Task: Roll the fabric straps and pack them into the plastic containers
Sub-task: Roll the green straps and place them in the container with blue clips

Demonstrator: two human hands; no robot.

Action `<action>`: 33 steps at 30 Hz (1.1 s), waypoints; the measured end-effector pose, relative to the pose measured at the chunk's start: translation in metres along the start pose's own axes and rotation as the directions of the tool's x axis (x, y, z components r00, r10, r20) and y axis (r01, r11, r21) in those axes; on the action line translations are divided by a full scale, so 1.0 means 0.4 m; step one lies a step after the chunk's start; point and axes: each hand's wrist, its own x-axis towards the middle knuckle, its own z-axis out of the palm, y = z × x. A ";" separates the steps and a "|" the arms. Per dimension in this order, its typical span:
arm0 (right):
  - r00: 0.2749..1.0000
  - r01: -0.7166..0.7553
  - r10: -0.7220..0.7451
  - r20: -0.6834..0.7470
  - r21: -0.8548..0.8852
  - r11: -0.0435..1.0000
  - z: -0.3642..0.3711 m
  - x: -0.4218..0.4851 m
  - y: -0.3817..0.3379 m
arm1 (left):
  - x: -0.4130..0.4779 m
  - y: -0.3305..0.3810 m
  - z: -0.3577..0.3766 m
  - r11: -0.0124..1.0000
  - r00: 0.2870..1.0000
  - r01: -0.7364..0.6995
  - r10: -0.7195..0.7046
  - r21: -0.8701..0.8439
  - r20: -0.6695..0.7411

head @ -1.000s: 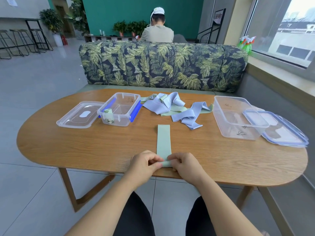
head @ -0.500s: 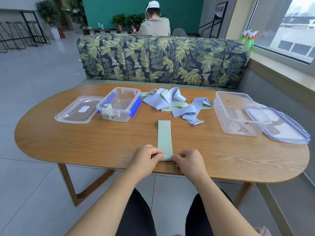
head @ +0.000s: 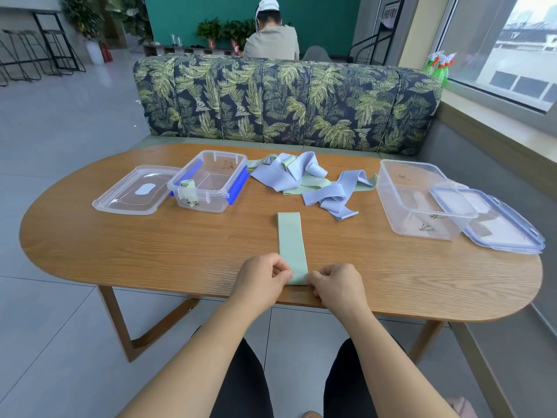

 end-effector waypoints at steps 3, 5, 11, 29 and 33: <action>1.000 -0.015 0.015 -0.005 -0.001 1.000 0.000 0.002 -0.003 | -0.007 0.000 0.004 1.000 0.998 0.006 -0.006 0.005 -0.056; 1.000 -0.028 0.028 -0.007 0.003 1.000 0.001 0.005 -0.003 | -0.011 -0.004 0.002 1.000 0.999 -0.011 0.012 0.016 -0.049; 0.999 -0.047 0.047 -0.009 0.002 0.999 0.001 0.012 -0.014 | -0.009 -0.009 -0.007 1.000 1.000 -0.015 0.015 0.027 -0.005; 1.000 -0.008 0.006 -0.027 -0.056 0.998 0.008 0.031 -0.026 | 0.026 0.015 -0.014 0.971 0.972 0.234 -0.234 -0.052 0.014; 0.999 -0.007 0.004 -0.052 -0.058 0.998 0.023 0.040 -0.032 | 0.031 0.021 -0.015 0.958 0.961 0.277 -0.276 -0.077 0.031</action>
